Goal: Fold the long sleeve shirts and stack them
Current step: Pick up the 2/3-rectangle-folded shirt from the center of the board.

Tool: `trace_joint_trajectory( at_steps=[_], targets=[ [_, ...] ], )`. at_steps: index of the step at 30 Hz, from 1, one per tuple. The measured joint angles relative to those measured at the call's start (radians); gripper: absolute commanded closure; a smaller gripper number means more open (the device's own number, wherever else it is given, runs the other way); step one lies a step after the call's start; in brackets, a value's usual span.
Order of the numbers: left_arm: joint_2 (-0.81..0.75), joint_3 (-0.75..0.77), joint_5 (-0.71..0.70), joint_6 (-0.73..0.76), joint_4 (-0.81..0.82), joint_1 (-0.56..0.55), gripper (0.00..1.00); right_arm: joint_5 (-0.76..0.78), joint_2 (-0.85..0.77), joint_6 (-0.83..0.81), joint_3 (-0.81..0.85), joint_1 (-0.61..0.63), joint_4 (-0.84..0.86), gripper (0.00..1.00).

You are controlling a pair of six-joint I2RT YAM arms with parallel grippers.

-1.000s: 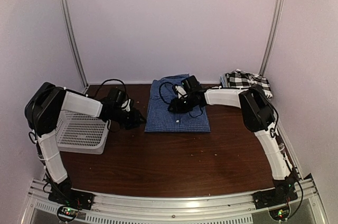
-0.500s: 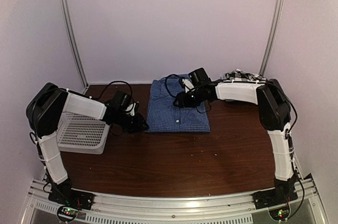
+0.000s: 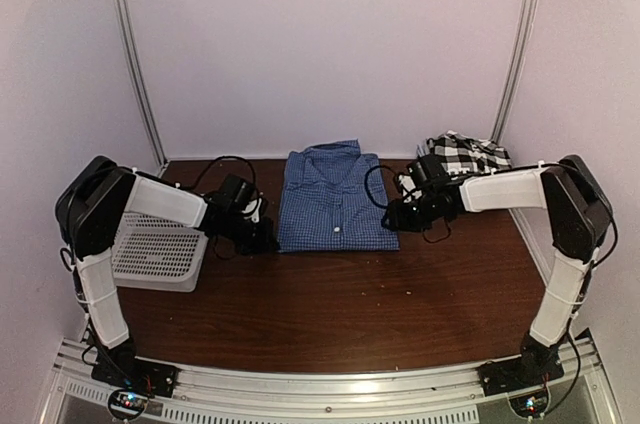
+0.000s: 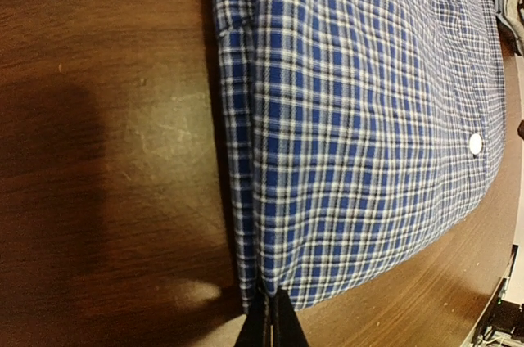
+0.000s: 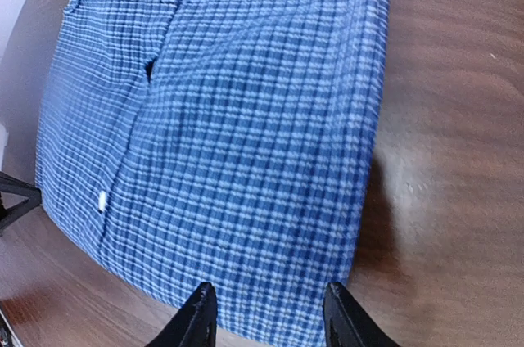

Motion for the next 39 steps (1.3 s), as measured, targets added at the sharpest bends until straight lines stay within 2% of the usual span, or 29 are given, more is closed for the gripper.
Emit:
trace_joint_trajectory(
  at_steps=[6, 11, 13, 21, 29, 37, 39],
  targets=[
    [-0.002, -0.005, -0.008, -0.006, -0.005, -0.003, 1.00, 0.034, -0.132, 0.018, -0.189, -0.001, 0.027, 0.53],
    [-0.013, -0.020, -0.014, -0.010, -0.003, -0.006, 1.00, 0.033, -0.155, 0.033, -0.267, -0.001, 0.070, 0.54],
    [-0.014, -0.021, -0.014, -0.011, -0.003, -0.006, 1.00, 0.030, -0.154, 0.036, -0.283, -0.001, 0.079, 0.55],
    [-0.015, -0.021, -0.016, -0.011, -0.004, -0.007, 1.00, 0.010, -0.117, 0.047, -0.291, 0.000, 0.142, 0.68],
    [-0.015, -0.021, -0.018, -0.011, -0.005, -0.008, 1.00, 0.003, -0.081, 0.060, -0.295, 0.006, 0.178, 0.72],
    [-0.019, -0.020, -0.018, -0.009, -0.017, -0.010, 1.00, 0.003, -0.068, 0.067, -0.295, 0.015, 0.199, 0.99],
    [-0.022, -0.019, -0.018, -0.003, -0.028, -0.015, 1.00, 0.004, -0.070, 0.071, -0.295, 0.017, 0.196, 1.00]
  ],
)
